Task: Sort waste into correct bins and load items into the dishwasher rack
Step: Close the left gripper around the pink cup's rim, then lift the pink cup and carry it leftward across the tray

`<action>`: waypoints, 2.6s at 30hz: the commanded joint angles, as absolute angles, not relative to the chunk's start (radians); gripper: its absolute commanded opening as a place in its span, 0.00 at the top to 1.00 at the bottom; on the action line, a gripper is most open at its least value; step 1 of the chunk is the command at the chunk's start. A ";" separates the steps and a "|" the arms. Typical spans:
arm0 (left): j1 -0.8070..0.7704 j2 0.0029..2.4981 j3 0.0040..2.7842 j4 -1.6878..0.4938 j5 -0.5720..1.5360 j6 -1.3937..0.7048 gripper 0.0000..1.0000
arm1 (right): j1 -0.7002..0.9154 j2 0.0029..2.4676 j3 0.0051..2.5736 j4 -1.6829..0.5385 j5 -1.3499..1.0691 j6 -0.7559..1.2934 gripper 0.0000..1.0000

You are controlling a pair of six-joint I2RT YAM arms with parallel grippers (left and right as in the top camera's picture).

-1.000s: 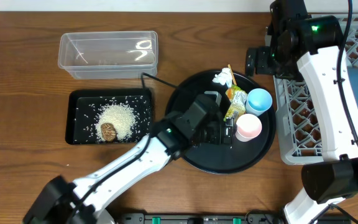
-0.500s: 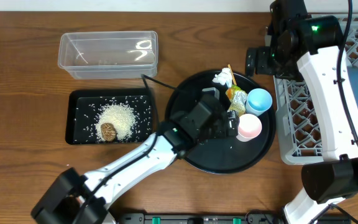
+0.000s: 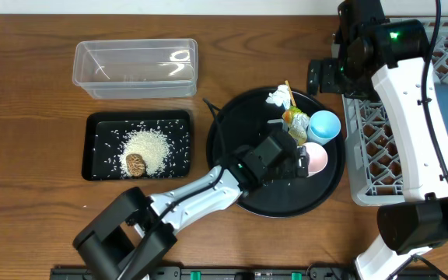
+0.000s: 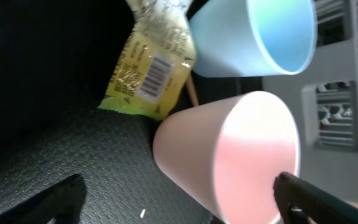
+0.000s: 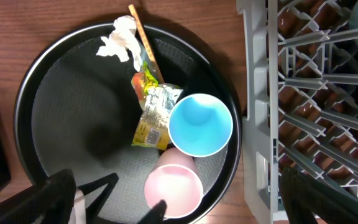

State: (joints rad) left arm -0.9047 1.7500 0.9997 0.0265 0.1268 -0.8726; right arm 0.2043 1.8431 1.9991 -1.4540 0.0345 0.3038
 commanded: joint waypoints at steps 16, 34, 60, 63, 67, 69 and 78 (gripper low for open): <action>-0.905 1.801 1.019 0.065 0.091 -0.876 0.46 | 0.216 1.846 1.995 -1.454 0.045 0.314 0.01; -0.905 1.801 1.019 0.061 0.078 -0.877 0.85 | 0.216 1.846 1.995 -1.455 0.045 0.314 0.01; -0.809 1.455 1.019 -0.231 0.111 -0.801 0.94 | 0.216 1.846 1.995 -1.454 0.045 0.314 0.01; -0.765 1.394 1.019 -0.318 0.112 -0.802 0.94 | 0.216 1.846 1.995 -1.455 0.045 0.314 0.01; -0.714 1.335 1.019 -0.428 0.113 -0.801 0.94 | 0.216 1.846 1.995 -1.455 0.045 0.314 0.01; -0.686 1.310 1.019 -0.479 0.114 -0.801 0.94 | 0.216 1.846 1.995 -1.454 0.045 0.314 0.01; -0.495 1.249 1.019 -0.551 0.378 -0.752 0.94 | 0.216 1.846 1.995 -1.455 0.045 0.314 0.01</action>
